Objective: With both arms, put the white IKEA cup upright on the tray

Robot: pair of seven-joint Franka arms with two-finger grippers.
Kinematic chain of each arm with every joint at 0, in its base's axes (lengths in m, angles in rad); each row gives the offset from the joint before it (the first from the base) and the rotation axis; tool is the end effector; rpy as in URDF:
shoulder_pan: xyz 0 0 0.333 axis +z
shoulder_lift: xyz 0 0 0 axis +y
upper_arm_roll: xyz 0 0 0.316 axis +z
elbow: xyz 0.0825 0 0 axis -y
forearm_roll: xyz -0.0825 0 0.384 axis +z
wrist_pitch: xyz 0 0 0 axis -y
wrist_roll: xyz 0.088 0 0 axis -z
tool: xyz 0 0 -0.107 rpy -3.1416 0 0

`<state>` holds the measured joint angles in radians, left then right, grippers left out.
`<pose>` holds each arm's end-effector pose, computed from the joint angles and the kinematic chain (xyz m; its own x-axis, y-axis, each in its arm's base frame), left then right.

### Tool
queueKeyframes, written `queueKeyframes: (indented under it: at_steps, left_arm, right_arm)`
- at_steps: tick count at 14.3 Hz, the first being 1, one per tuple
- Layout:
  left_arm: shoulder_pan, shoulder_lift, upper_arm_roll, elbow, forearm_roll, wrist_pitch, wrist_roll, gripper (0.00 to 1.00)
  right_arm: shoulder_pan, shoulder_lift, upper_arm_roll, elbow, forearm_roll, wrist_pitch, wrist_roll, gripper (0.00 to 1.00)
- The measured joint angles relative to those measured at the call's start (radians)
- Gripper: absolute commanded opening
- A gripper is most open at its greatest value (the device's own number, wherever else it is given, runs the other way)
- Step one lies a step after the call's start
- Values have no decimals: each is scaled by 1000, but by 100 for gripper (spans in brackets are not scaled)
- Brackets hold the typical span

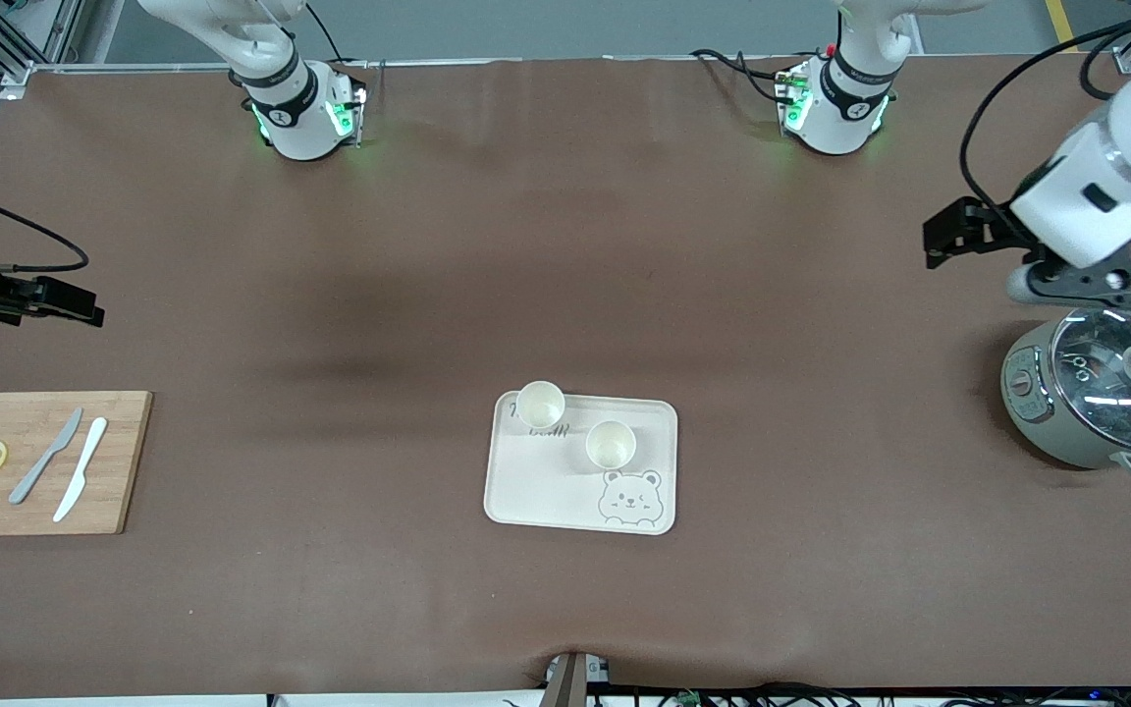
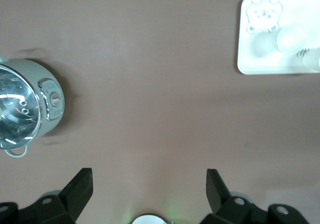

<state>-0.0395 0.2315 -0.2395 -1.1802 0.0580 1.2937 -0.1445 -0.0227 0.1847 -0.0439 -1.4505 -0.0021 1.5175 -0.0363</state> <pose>0.5764 -0.1357 0.6504 0.9871 -0.1166 -0.1101 -0.1194 -0.9927 -0.0188 0.6012 -0.0380 0.5696 0.9926 -0.0302 -0.1175 -0.0297 -0.9995 0.0059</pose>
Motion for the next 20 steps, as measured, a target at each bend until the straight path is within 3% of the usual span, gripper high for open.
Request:
queueKeyframes:
  at_steps: [6, 12, 20]
  left_arm:
    - [17, -114, -16, -88, 0, -16, -1, 100]
    - [27, -211, -4, -296, -10, 124, 3, 100]
    - [27, -193, 1, -299, -12, 161, 29, 100]
  right_arm:
    - [0, 0, 0, -2, 0, 1, 0, 100]
    - [0, 0, 0, -2, 0, 1, 0, 100]
    - [-14, 0, -2, -6, 0, 1, 0, 100]
